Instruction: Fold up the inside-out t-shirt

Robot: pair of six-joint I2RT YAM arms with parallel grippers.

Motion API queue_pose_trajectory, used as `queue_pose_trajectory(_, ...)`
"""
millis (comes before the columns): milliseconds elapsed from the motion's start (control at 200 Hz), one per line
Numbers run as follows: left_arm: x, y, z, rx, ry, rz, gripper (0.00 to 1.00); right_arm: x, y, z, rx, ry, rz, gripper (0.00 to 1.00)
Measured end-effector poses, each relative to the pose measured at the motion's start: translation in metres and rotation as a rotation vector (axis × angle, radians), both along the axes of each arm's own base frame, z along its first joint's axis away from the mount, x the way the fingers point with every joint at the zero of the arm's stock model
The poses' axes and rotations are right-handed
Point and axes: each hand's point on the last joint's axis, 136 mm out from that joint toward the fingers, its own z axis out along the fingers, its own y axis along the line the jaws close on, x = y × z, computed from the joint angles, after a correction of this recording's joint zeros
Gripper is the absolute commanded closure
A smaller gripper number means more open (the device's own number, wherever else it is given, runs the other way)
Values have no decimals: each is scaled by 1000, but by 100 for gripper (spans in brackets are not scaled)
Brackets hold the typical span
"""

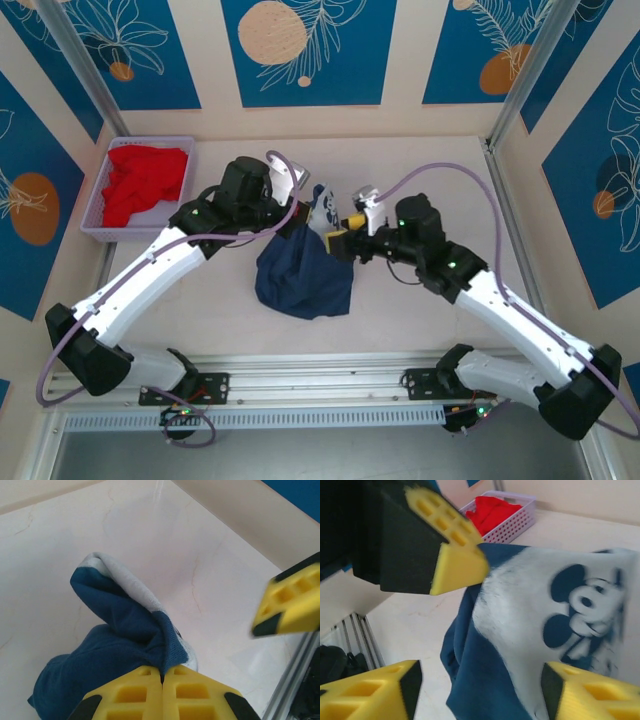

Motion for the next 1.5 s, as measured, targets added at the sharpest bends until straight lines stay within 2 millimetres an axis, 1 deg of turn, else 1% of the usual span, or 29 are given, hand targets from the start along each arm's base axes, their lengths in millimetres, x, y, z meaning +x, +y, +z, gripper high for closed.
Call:
queue_pose_trajectory(20,0,-1,0,-4,4,0,100,1,5,-2,-1,0,8,29)
queue_pose_trajectory(75,-1,-2,2,-12,10,-2,100,6,20,-17,-10,27,22,29)
queue_pose_trajectory(105,-1,-2,2,-15,13,-2,100,10,26,-25,-18,40,25,32)
queue_pose_trajectory(120,-1,-2,2,-17,14,-2,100,12,28,-29,-22,45,23,35)
queue_pose_trajectory(150,-1,-2,2,-17,16,-2,100,16,33,-36,-29,57,19,46)
queue_pose_trajectory(200,-1,-2,1,-17,19,1,100,22,37,-47,-46,69,9,71)
queue_pose_trajectory(240,-1,-1,1,-19,21,4,100,26,37,-53,-54,80,-6,90)
queue_pose_trajectory(275,0,0,1,-19,22,8,100,29,36,-55,-58,83,-16,100)
queue_pose_trajectory(350,3,2,2,-24,21,24,100,32,32,-50,-46,76,-26,100)
queue_pose_trajectory(375,5,5,2,-28,18,34,94,32,30,-47,-34,78,-29,100)
queue_pose_trajectory(420,9,10,1,-32,12,55,80,31,25,-41,-9,74,-24,100)
queue_pose_trajectory(510,15,26,-2,-39,8,101,58,29,11,-32,57,86,-25,100)
queue_pose_trajectory(585,18,38,-8,-47,5,134,48,29,-1,-29,111,108,-28,100)
queue_pose_trajectory(640,15,43,-14,-39,-3,132,44,30,-7,-28,144,126,-29,100)
queue_pose_trajectory(730,7,47,-27,-36,5,118,42,31,-14,-29,190,156,-22,100)
queue_pose_trajectory(850,-1,44,-51,-22,37,76,40,31,-20,-28,233,186,2,100)
queue_pose_trajectory(960,4,42,-74,15,77,79,40,29,-24,-22,258,179,33,100)
queue_pose_trajectory(1000,10,41,-83,36,90,93,40,28,-25,-21,262,175,40,100)
queue_pose_trajectory(1065,21,42,-105,81,128,124,39,25,-27,-18,268,165,52,100)
queue_pose_trajectory(1155,38,41,-137,131,198,165,37,20,-28,-20,268,161,67,100)
queue_pose_trajectory(1190,45,40,-147,146,221,177,35,19,-30,-23,266,166,66,100)
queue_pose_trajectory(1220,51,40,-157,157,244,189,31,18,-30,-26,263,170,67,100)
queue_pose_trajectory(1285,65,38,-173,169,285,212,29,15,-31,-34,258,186,67,100)
queue_pose_trajectory(1370,83,32,-185,168,313,227,28,13,-32,-41,251,200,65,100)
queue_pose_trajectory(1395,89,28,-189,165,322,226,30,13,-32,-43,249,201,65,100)
queue_pose_trajectory(1435,97,22,-192,155,333,222,36,12,-33,-44,248,202,65,100)
queue_pose_trajectory(1475,105,15,-197,146,342,216,44,11,-33,-44,247,200,65,100)
queue_pose_trajectory(1500,109,11,-200,139,348,210,51,10,-34,-44,247,199,63,100)
